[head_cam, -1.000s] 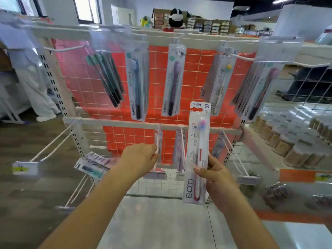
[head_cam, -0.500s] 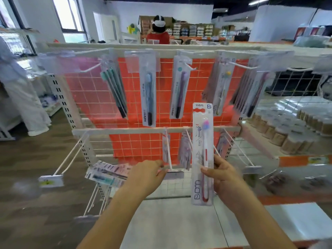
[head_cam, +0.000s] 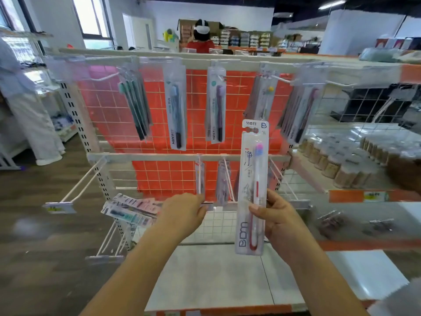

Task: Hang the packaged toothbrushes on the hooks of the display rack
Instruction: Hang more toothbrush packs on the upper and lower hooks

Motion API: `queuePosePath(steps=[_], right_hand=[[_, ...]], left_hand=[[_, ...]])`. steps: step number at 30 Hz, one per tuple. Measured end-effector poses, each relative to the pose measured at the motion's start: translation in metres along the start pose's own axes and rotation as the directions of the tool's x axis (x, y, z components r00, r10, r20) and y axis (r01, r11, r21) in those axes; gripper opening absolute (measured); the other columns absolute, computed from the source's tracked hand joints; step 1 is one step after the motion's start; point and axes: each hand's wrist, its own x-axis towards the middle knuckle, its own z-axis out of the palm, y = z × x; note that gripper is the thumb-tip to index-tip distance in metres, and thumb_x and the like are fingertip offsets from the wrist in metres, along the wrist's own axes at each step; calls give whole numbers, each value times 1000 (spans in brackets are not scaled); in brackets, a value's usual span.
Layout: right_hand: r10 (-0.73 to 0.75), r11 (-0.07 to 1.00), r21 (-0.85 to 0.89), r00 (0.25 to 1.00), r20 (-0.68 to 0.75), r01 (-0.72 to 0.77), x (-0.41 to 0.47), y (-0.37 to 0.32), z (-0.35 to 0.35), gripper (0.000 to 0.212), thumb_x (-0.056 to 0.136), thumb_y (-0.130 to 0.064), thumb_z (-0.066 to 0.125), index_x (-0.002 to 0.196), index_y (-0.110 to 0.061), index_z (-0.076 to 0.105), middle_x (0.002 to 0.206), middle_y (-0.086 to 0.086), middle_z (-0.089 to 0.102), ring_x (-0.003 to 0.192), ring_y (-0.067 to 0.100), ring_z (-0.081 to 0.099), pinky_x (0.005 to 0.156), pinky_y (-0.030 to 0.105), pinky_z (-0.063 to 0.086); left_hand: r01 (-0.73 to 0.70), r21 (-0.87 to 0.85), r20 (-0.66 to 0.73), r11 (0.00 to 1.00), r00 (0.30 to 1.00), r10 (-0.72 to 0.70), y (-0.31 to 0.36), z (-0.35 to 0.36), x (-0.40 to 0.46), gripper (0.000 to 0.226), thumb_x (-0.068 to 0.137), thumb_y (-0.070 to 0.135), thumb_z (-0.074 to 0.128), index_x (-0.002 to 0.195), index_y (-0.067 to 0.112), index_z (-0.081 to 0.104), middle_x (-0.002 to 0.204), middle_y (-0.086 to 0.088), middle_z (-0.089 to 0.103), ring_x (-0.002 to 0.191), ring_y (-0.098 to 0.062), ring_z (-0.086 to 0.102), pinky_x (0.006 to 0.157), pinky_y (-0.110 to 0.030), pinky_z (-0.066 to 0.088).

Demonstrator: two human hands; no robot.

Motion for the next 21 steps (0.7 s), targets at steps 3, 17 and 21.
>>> queuePosePath(steps=[3,17,21], right_hand=[[-22,999,-37,1000,14,23,-20,-8,-27,35,77,1,60,107,-17,64,91,4,73,80,24,69,63,38,55],[-21,1000,-14,999,44,21,-97,-44,-156,46,62,-6,63,107,-15,64,90,4,73,83,24,69,73,42,54],[-4,1000,-21,999,39,5,-111,-45,-178,49,68,-3,62,117,-12,61,99,8,72,92,28,68,75,41,55]], left_hand=[[-14,-14,-18,1000,1000,14,40,4,3,33,97,40,35,115,23,58,107,1,66,97,-21,61,78,-32,47],[-35,-67,-103,997,994,28,202,18,-22,34,98,41,37,117,22,58,111,1,65,103,-19,59,78,-29,45],[-25,-78,-106,997,994,16,227,21,-32,34,98,41,37,121,24,55,110,3,65,101,-18,58,76,-28,42]])
